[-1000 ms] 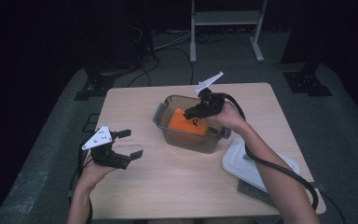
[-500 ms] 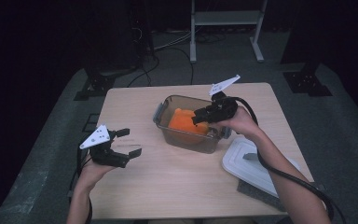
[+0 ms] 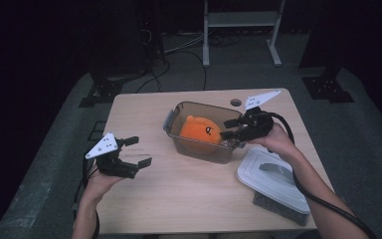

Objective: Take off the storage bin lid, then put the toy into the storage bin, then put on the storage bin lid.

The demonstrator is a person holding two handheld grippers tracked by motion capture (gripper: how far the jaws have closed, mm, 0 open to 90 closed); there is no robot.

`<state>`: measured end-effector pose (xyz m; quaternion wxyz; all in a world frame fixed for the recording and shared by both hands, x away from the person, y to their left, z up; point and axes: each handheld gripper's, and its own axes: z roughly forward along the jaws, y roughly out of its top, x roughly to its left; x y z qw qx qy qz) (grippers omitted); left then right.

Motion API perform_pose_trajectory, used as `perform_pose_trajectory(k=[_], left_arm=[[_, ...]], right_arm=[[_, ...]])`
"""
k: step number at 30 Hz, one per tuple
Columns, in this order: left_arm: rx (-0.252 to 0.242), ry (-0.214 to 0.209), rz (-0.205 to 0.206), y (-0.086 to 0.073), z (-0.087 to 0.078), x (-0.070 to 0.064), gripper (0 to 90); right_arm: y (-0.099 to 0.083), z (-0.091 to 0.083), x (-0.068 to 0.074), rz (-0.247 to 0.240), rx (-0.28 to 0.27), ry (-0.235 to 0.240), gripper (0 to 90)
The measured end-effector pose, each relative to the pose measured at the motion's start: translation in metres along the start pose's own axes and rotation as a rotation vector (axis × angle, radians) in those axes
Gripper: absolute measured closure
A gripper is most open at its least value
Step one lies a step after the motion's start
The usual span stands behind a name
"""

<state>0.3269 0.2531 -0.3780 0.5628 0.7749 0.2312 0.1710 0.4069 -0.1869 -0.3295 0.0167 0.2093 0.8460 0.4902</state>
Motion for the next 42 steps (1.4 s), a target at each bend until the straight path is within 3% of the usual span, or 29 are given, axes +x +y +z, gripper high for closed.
perform_pose_trajectory(k=[13,20,28,36,42], left_arm=[[0.0,-0.005,-0.012,-0.002,0.003,0.001,7.8],[-0.001,-0.013,-0.006,0.0,0.006,-0.002,7.8],[0.004,-0.015,-0.002,0.001,0.006,-0.003,7.8],[0.005,-0.015,0.003,0.001,0.005,-0.003,7.8],[0.0,-0.017,0.003,0.002,0.005,-0.002,7.8]], right_arm=[[-0.05,-0.051,0.024,0.001,-0.049,-0.06,39.1],[-0.084,-0.07,0.034,0.013,-0.031,-0.114,37.3],[-0.113,-0.078,0.038,0.021,-0.012,-0.16,37.2],[-0.138,-0.083,0.031,0.035,0.003,-0.225,36.4],[-0.156,-0.082,0.024,0.067,0.018,-0.243,36.4]])
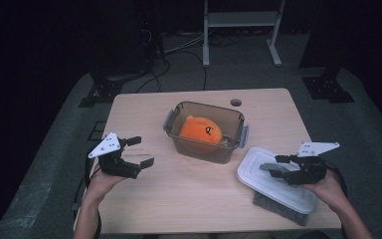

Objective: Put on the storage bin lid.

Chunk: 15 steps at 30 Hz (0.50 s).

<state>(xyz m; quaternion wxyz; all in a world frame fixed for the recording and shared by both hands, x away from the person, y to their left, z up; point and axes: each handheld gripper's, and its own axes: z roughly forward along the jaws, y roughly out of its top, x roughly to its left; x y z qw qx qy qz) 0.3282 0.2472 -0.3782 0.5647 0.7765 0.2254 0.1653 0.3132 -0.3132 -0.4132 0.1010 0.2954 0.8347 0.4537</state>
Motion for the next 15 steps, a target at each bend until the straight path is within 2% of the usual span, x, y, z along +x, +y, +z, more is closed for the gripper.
perform_pose_trajectory(k=[5,7,11,15], left_arm=[[0.0,0.001,-0.001,0.0,-0.001,0.001,7.8],[-0.004,0.003,-0.001,0.0,-0.001,0.001,7.8],[-0.002,0.003,-0.001,0.0,-0.001,0.001,7.8],[-0.006,0.003,-0.002,0.0,-0.001,0.001,7.8]], right_arm=[[-0.013,0.002,-0.005,0.017,0.009,-0.009,38.1],[-0.017,0.002,-0.006,0.014,0.003,-0.016,41.7],[-0.02,0.002,-0.007,0.008,-0.006,-0.032,46.0],[-0.02,0.002,-0.009,0.003,-0.004,-0.049,45.2]])
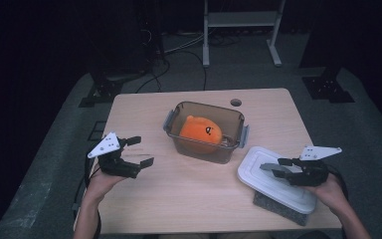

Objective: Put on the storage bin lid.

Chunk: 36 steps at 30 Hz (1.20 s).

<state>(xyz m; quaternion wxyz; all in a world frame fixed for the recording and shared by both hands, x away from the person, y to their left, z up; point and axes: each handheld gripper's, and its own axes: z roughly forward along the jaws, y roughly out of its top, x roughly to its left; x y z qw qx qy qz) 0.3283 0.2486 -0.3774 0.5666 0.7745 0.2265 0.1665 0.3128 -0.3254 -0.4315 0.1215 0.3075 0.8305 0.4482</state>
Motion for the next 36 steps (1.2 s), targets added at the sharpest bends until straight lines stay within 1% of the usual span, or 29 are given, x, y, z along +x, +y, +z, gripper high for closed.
perform_pose_trajectory(k=[5,12,21,26,30,36], left_arm=[[-0.001,0.003,-0.001,0.0,-0.002,0.001,7.8],[0.0,0.002,-0.003,0.0,-0.002,0.001,7.8],[0.0,0.006,-0.008,-0.002,-0.002,0.002,7.8],[0.0,0.01,-0.01,-0.002,-0.003,0.003,7.8],[0.002,0.011,-0.009,-0.002,-0.003,0.003,7.8],[-0.001,0.015,-0.008,-0.002,-0.005,0.004,7.8]], right_arm=[[-0.003,0.004,-0.001,-0.001,0.009,-0.003,45.9],[-0.006,0.008,-0.003,-0.001,0.014,-0.007,51.7],[-0.009,0.008,-0.005,-0.002,0.003,-0.014,58.4],[-0.01,0.009,-0.005,-0.006,0.0,-0.013,59.0],[-0.011,0.009,-0.006,-0.006,-0.008,-0.014,62.5],[-0.012,0.009,-0.008,-0.006,-0.006,-0.007,63.7]])
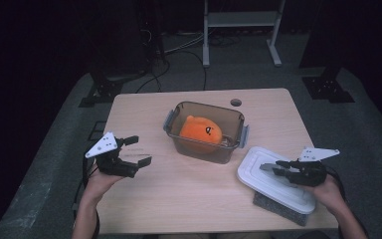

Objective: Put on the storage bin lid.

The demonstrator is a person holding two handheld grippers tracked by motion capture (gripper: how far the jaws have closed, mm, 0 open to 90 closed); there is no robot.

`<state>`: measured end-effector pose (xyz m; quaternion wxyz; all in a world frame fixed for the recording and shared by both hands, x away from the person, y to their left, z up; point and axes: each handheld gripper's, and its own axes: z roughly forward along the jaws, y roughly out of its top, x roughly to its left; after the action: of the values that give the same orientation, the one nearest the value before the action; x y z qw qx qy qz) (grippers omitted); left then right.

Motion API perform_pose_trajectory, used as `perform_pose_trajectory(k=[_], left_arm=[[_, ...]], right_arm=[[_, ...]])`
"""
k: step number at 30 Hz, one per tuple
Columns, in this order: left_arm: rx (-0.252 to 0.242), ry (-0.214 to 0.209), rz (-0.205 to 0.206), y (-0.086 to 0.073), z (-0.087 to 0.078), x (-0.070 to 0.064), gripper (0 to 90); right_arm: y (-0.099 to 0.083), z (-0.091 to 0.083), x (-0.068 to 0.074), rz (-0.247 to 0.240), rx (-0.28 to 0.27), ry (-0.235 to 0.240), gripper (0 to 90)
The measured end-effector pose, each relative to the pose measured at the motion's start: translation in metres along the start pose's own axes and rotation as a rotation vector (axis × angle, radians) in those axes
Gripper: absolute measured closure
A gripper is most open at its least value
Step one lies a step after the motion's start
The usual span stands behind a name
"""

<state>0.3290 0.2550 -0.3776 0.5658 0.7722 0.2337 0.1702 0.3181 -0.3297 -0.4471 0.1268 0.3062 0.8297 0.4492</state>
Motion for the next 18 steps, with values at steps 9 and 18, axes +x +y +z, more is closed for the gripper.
perform_pose_trajectory(k=[9,18], left_arm=[[-0.005,-0.001,-0.003,-0.0003,-0.0001,0.0002,7.8],[-0.002,-0.003,0.0,-0.0005,-0.0002,0.0005,7.8]], right_arm=[[0.0001,-0.0009,-0.001,0.003,-0.003,0.003,65.4],[0.0035,-0.0029,0.0003,-0.003,0.0,0.012,65.5]])
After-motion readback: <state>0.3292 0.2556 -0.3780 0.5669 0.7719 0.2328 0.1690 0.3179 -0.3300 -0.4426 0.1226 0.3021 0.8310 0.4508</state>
